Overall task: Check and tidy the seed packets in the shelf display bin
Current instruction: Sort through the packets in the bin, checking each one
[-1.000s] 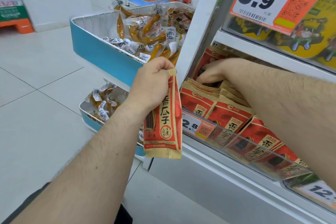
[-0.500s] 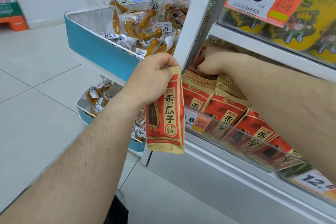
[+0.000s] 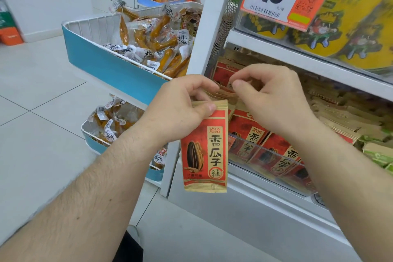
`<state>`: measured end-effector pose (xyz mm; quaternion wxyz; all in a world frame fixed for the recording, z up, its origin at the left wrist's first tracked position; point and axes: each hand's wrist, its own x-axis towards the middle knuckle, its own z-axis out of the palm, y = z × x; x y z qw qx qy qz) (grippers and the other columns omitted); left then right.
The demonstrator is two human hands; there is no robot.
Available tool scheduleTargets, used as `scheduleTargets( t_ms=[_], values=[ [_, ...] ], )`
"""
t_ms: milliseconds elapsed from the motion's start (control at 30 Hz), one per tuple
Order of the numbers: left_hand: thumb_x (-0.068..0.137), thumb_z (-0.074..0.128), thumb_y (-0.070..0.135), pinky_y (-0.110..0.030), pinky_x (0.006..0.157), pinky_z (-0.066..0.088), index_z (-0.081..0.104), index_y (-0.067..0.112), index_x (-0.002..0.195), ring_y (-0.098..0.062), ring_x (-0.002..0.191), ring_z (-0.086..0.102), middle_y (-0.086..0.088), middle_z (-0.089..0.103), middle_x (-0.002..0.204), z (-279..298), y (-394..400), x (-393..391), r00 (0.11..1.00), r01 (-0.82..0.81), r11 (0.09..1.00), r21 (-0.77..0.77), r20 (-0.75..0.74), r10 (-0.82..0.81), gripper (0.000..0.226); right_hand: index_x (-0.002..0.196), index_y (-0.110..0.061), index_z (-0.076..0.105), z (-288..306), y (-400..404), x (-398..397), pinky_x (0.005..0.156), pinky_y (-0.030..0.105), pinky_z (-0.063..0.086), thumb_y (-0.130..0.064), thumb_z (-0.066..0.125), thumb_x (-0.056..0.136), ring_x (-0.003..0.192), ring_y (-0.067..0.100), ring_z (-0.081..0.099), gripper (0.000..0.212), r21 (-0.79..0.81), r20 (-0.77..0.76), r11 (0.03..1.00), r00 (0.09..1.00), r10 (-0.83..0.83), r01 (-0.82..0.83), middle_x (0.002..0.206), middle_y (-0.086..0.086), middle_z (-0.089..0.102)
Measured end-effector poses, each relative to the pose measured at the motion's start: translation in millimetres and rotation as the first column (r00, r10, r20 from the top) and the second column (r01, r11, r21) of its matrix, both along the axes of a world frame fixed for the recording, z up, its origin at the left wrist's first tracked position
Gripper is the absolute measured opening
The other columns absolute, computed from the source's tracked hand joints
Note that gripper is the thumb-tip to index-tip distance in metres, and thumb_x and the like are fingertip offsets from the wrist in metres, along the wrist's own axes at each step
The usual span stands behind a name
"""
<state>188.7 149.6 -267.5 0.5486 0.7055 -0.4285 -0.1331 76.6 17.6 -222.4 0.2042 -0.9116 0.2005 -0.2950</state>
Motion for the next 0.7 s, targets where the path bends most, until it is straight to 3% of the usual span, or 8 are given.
scheduleTargets(
  t_ms=[133, 200, 300, 467, 600, 700],
  values=[
    [0.087, 0.071, 0.011, -0.015, 0.067, 0.054, 0.061, 0.036, 0.092, 0.001, 0.072, 0.067, 0.012, 0.072, 0.079, -1.2, -7.5, -15.7, 0.996, 0.079, 0.996, -0.05, -0.032, -0.08, 0.028, 0.077, -0.027, 0.07, -13.7, 14.2, -22.0, 0.058, 0.025, 0.048, -0.028, 0.072, 0.079, 0.058, 0.003, 0.056, 0.003, 0.278, 0.084, 0.96, 0.996, -0.044, 0.019, 0.071, -0.012, 0.067],
    [0.086, 0.071, 0.008, -0.016, 0.065, 0.054, 0.062, 0.033, 0.091, 0.001, 0.069, 0.067, 0.009, 0.072, 0.077, -2.7, -11.4, -23.3, 0.992, 0.095, 0.99, -0.107, -0.069, -0.103, 0.027, 0.074, -0.02, 0.069, -21.2, 17.9, -30.4, 0.049, 0.023, 0.046, -0.026, 0.074, 0.079, 0.055, 0.005, 0.057, 0.009, 0.411, 0.07, 0.911, 0.996, -0.045, 0.012, 0.068, -0.004, 0.068],
    [0.085, 0.072, 0.006, -0.024, 0.066, 0.057, 0.064, 0.029, 0.093, -0.003, 0.069, 0.068, 0.008, 0.072, 0.073, -5.3, -15.5, -29.8, 0.982, 0.111, 0.984, -0.141, -0.138, -0.13, 0.025, 0.066, -0.014, 0.067, -30.0, 19.3, -42.4, 0.036, 0.015, 0.033, -0.025, 0.069, 0.087, 0.039, 0.004, 0.05, 0.023, 0.501, 0.044, 0.865, 0.999, -0.024, -0.001, 0.05, -0.004, 0.06],
    [0.079, 0.072, 0.0, -0.026, 0.059, 0.056, 0.068, 0.017, 0.088, -0.01, 0.066, 0.067, 0.002, 0.071, 0.068, -8.7, -15.1, -28.1, 0.902, 0.144, 0.97, -0.197, -0.377, -0.211, 0.02, 0.07, 0.002, 0.063, -38.5, 14.8, -58.6, 0.035, 0.019, 0.033, -0.012, 0.061, 0.092, 0.034, 0.006, 0.041, 0.027, 0.637, 0.175, 0.769, 0.982, -0.073, -0.056, 0.04, -0.004, 0.048],
    [0.079, 0.067, -0.003, -0.022, 0.056, 0.054, 0.067, 0.012, 0.09, -0.011, 0.064, 0.068, 0.0, 0.07, 0.065, -13.0, -17.6, -32.0, 0.851, 0.162, 0.965, -0.206, -0.465, -0.242, 0.019, 0.063, -0.01, 0.065, -42.8, 11.7, -64.3, 0.032, 0.017, 0.027, -0.011, 0.057, 0.094, 0.03, 0.01, 0.042, 0.032, 0.772, 0.194, 0.629, 0.975, -0.104, -0.087, 0.04, 0.002, 0.052],
    [0.076, 0.068, 0.002, -0.022, 0.055, 0.053, 0.066, 0.012, 0.09, -0.011, 0.064, 0.069, 0.002, 0.071, 0.064, -15.8, -21.3, -34.3, 0.839, 0.175, 0.966, -0.193, -0.484, -0.248, 0.018, 0.057, -0.013, 0.065, -45.4, 7.8, -66.4, 0.033, 0.017, 0.026, -0.01, 0.057, 0.093, 0.03, 0.012, 0.041, 0.037, 0.789, 0.194, 0.608, 0.976, -0.102, -0.093, 0.04, 0.003, 0.052]
  ],
)
